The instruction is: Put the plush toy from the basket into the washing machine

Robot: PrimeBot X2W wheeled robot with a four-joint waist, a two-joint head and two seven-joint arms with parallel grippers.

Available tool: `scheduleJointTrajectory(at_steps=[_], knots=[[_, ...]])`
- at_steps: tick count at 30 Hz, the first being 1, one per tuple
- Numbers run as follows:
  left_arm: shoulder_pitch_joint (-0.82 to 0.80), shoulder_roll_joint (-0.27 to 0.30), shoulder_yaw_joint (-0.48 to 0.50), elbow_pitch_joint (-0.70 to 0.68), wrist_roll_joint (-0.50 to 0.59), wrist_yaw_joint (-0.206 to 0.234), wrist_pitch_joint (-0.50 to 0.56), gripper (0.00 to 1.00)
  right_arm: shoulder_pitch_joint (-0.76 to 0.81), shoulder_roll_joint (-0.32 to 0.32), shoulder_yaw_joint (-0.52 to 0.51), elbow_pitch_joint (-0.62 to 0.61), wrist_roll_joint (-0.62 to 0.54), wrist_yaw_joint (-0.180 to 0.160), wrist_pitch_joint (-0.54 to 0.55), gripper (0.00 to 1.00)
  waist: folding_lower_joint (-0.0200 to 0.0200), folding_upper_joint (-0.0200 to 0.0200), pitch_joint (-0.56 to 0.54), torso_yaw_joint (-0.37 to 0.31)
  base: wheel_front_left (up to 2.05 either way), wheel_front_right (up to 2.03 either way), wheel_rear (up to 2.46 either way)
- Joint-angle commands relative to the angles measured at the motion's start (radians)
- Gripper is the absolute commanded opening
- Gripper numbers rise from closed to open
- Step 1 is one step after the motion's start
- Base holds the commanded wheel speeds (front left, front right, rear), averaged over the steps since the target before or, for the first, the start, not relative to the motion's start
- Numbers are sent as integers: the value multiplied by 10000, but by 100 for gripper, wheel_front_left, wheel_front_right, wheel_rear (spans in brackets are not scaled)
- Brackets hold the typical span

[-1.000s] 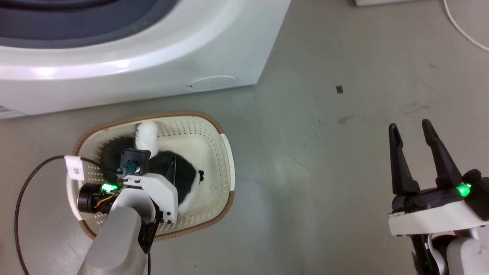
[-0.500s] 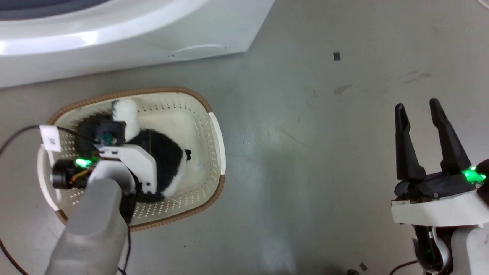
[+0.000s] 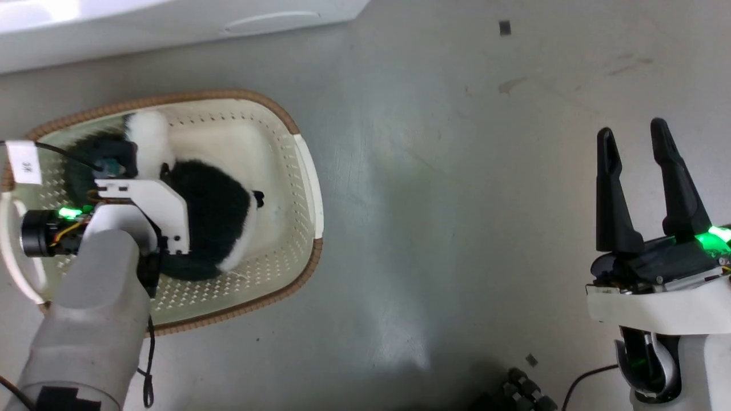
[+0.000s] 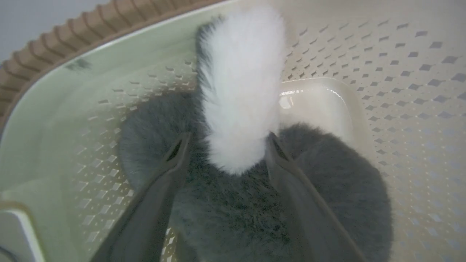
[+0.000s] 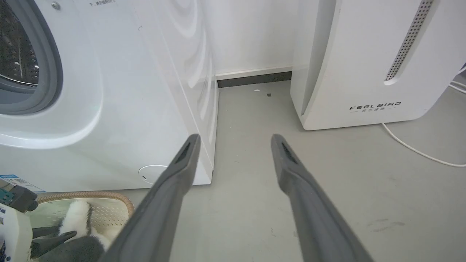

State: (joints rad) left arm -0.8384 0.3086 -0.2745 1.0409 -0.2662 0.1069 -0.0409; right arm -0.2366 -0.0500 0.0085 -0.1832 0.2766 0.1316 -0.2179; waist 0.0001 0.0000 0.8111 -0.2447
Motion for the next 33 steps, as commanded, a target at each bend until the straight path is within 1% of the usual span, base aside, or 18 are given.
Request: scheduleJointTrajectory(at_steps=[1,4,7,13,16,17,18,25,27,31,32,33], knots=[[-367,103,-82,316,-161,-14,15,100,-236,-3,40,-124,128,-8,-126,100,-1,0,284,-131,0,0,0],[-641,132,-230,570,-272,-281,-103,100,-323,-3,78,-144,232,-8,-189,100,-1,0,554,-217,0,0,0],[-926,188,-363,847,-367,-405,-238,100,-417,-3,118,-113,298,-9,-251,100,-1,0,816,-286,0,0,0],[-1500,524,-554,1526,-527,-177,-518,100,-628,-3,380,-281,658,-9,-375,100,-1,0,1317,-538,0,0,0],[-1751,643,-662,1933,-649,-196,-373,100,-709,-3,430,-365,785,-9,-438,100,-1,0,1558,-658,0,0,0],[-1750,634,-674,1961,-666,-220,-339,0,-704,-3,428,-367,788,-9,-439,100,-1,0,1551,-658,0,0,0],[-1695,540,-770,1999,-671,-349,-326,0,-663,-3,382,-297,742,-9,-439,100,-1,0,1438,-602,0,0,0],[-1424,226,-811,2011,-796,-399,-814,0,-672,-3,337,-90,576,-9,-439,100,-1,0,798,-388,0,0,0],[-1281,114,-834,2031,-836,-432,-972,0,-648,-3,304,-21,525,-9,-439,100,-1,0,444,-293,0,0,0],[-798,-211,-816,2068,-1029,-649,-1503,0,-478,-15,232,231,317,-9,-439,100,-1,0,-559,-58,0,0,0],[-798,-211,-816,2068,-1029,-649,-1503,0,-478,-15,232,231,317,-9,-439,100,-1,0,-559,-58,0,0,0],[-548,-366,-807,2049,-1111,-770,-1724,0,-362,-42,185,334,222,-9,-439,100,-1,0,-1037,55,0,0,0]])
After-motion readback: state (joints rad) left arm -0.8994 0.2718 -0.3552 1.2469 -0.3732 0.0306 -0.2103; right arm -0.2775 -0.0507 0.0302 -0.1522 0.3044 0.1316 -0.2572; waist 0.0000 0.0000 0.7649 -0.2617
